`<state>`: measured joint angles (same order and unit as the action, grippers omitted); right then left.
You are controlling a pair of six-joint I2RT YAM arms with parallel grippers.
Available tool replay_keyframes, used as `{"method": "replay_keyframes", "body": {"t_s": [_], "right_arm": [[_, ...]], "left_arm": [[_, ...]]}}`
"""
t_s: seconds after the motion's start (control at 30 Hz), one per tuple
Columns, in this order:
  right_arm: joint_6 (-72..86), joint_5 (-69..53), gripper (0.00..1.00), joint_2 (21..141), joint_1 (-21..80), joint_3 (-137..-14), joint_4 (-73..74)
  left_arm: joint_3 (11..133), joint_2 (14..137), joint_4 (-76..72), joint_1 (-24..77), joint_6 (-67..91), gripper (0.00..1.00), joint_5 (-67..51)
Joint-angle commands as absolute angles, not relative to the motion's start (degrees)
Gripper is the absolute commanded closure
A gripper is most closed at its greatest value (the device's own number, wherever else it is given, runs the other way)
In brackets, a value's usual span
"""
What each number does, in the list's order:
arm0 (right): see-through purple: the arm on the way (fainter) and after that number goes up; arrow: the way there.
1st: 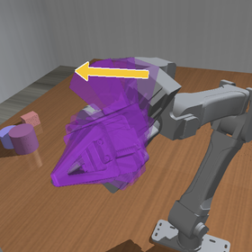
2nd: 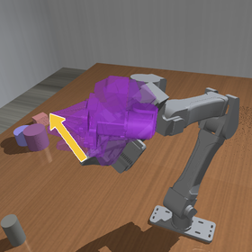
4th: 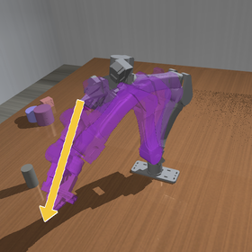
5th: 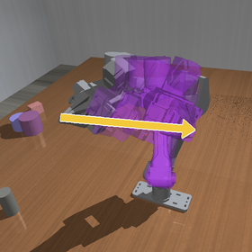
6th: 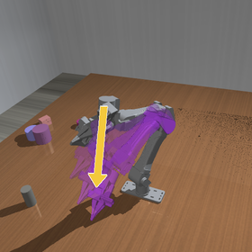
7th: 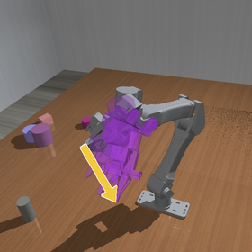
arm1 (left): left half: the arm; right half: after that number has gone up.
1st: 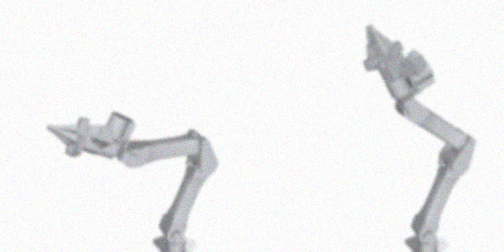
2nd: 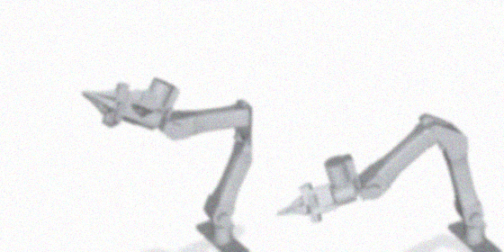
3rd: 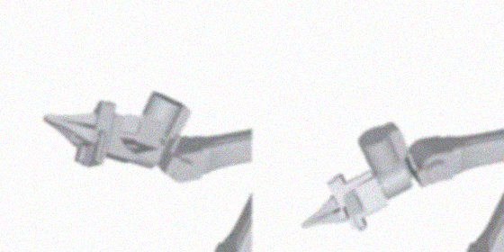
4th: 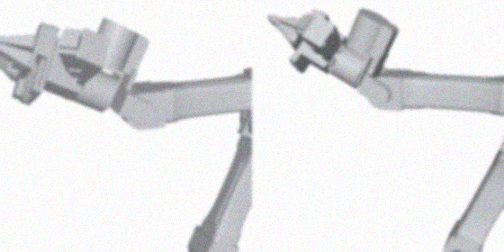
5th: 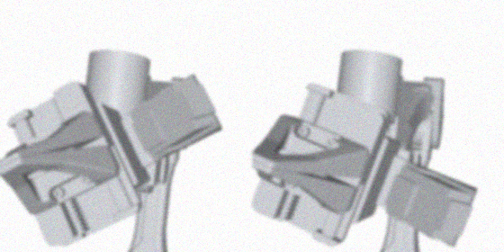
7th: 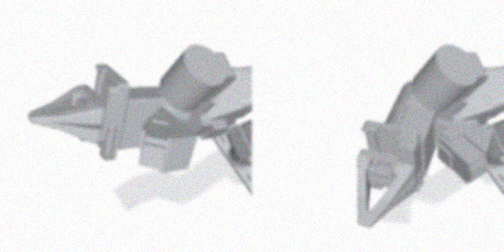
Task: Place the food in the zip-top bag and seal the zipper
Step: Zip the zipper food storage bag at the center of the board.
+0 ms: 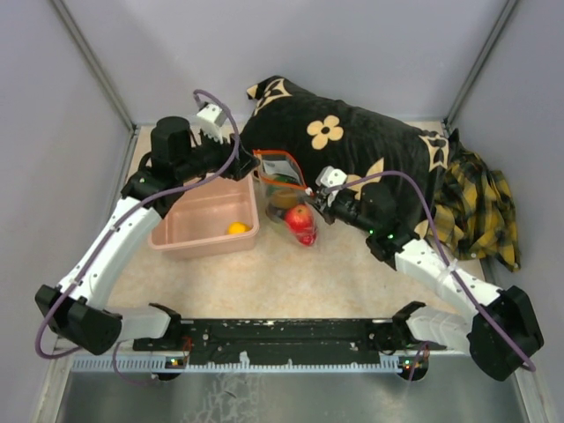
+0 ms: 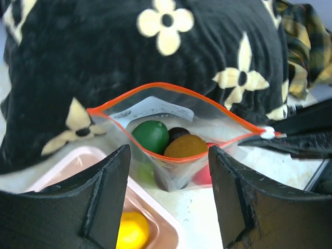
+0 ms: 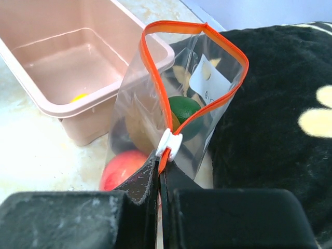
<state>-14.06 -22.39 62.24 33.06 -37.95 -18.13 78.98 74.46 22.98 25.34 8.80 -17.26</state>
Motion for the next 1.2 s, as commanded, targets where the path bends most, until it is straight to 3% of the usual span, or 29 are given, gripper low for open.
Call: {"method": "replay_keyframes", "body": {"t_s": [0.0,0.23,0.53,0.83,1.17], "right_arm": [[-18.4,-24.1,1.0,60.3,32.1,-42.3,-15.6],[-20.8,-25.3,1.0,59.9,32.0,-43.5,-11.9],[-26.5,-25.9,1.0,59.6,32.1,-45.8,-6.2],[-31.1,-26.4,1.0,59.7,32.1,-48.3,-1.4],[-32.5,-28.2,1.0,59.7,32.1,-48.9,-1.1]], "left_arm": [[72.4,72.2,9.5,25.2,-5.5,0.32,-32.5],[64.3,72.7,-6.1,25.5,-16.9,0.23,-49.2],[69.6,78.8,0.6,28.7,-36.1,0.25,-61.3],[79.4,87.1,16.2,34.7,-50.5,0.29,-60.4],[80.9,89.9,17.3,37.1,-51.6,0.37,-61.7]]}}
